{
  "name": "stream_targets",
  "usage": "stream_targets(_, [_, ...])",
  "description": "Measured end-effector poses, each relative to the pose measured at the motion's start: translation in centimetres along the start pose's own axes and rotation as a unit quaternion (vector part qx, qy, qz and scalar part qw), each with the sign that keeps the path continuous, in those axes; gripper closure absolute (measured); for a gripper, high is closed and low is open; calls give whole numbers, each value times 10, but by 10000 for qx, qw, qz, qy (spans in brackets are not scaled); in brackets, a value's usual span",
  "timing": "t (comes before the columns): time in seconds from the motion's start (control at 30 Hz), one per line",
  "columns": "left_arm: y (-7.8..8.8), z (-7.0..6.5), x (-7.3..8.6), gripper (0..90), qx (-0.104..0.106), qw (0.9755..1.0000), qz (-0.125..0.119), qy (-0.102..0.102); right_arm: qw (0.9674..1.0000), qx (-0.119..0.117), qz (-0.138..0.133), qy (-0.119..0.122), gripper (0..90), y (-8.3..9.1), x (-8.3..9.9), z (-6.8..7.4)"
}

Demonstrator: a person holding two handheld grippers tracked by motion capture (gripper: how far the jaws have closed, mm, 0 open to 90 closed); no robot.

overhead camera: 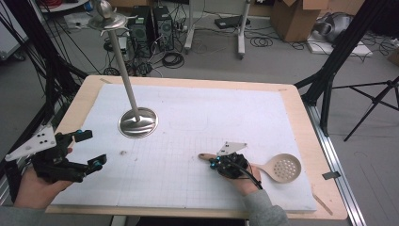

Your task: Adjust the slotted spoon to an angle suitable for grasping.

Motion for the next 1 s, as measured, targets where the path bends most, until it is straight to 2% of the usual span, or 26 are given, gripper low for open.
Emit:
stream_targets(0.2, [14, 3, 4, 24, -147, 9999, -33, 41, 9996, 231, -14, -173, 900, -8, -5, -16])
stream_targets(0.4, [26, 5, 7, 24, -240, 9997, -62, 57, 9995, 186, -70, -252, 900, -12, -8, -22])
stream_targets(0.53, [27, 5, 7, 24, -237, 9997, -79, 74, 9993, 145, -150, -309, 900, -9, -9, -23])
stream_targets(0.6, [26, 5, 8, 24, -224, 9997, -65, 67, 9987, 96, -265, -421, 900, -2, -12, -25])
stream_targets(0.8, [20, 5, 7, 24, -180, 9998, -49, 58, 9967, 53, -667, -467, 900, 33, -21, -34])
stream_targets(1.0, [11, -1, 5, 24, -50, 10000, -6, 9, 9947, 183, -812, -598, 900, 69, -9, -53])
Point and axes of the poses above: each handheld gripper's, and its own axes: y roughly backward along the jaws, x roughly out of its underside, z roughly to its left, the point moved 9 cm from there along -y, roughly forward along the jaws, and after that the axes turned 9 degrees about y, right-handed, at the moved point
